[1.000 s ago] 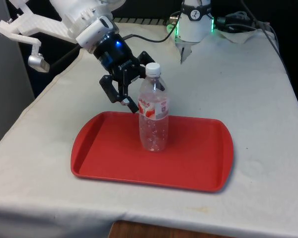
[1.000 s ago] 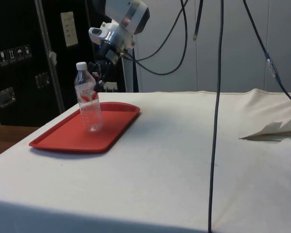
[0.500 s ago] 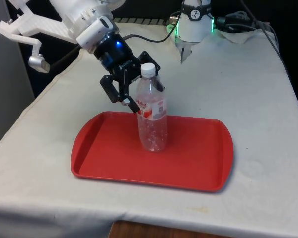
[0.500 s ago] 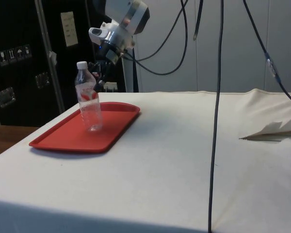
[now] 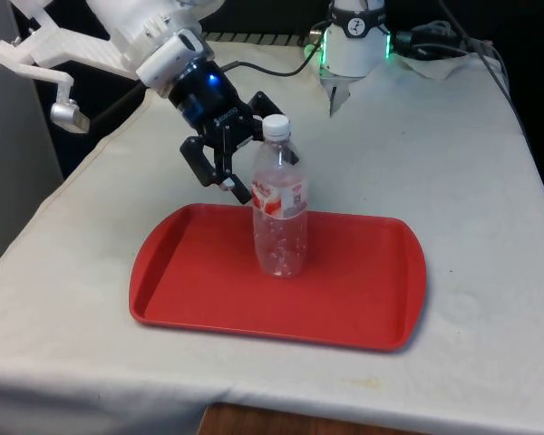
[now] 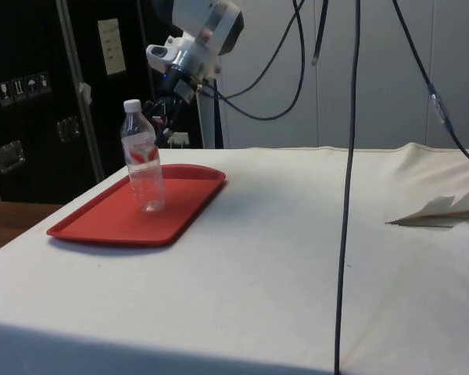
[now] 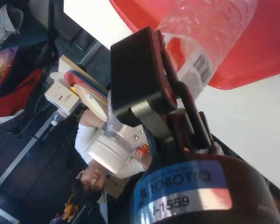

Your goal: Place the bottle upright on the tray.

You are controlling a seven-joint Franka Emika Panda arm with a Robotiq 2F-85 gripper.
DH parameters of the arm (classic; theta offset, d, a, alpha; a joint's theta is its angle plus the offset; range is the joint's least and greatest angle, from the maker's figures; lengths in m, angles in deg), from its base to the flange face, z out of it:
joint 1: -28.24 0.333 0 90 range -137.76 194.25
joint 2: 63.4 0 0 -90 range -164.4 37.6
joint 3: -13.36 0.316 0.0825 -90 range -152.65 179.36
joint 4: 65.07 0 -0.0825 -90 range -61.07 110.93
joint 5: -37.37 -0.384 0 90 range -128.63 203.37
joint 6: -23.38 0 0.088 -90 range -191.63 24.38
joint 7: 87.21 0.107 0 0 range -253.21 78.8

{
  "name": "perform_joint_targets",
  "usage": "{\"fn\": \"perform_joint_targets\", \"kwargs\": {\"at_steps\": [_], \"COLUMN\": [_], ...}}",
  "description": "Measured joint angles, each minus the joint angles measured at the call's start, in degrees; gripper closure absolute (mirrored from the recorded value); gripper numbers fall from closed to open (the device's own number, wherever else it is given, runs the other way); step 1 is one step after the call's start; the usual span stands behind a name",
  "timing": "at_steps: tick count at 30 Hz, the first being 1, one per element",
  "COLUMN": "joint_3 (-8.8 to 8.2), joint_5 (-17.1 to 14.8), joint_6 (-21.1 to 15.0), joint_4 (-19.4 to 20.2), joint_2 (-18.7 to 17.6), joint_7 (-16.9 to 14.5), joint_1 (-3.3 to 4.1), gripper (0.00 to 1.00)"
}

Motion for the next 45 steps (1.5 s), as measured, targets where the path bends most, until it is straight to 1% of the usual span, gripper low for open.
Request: {"fn": "perform_joint_targets", "kwargs": {"at_steps": [4,10,23,35,41,45], "joint_3": [-0.63,-1.15,-3.27,-4.64,-5.44,-5.9], "joint_5": [0.0,0.0,-0.11,-0.17,-0.17,-0.11], "joint_6": [0.8,1.15,3.04,4.41,6.19,6.88], "joint_4": [0.17,0.17,-0.4,-1.15,-1.72,-1.78], "joint_2": [0.0,0.0,-0.57,-0.86,-0.34,0.46], "joint_7": [-0.34,-0.46,-1.43,-1.78,-1.49,-1.2], "joint_1": [0.0,0.0,-0.52,-0.97,-0.92,-0.69], "gripper": [0.0,0.0,0.0,0.0,0.0,0.0]}}
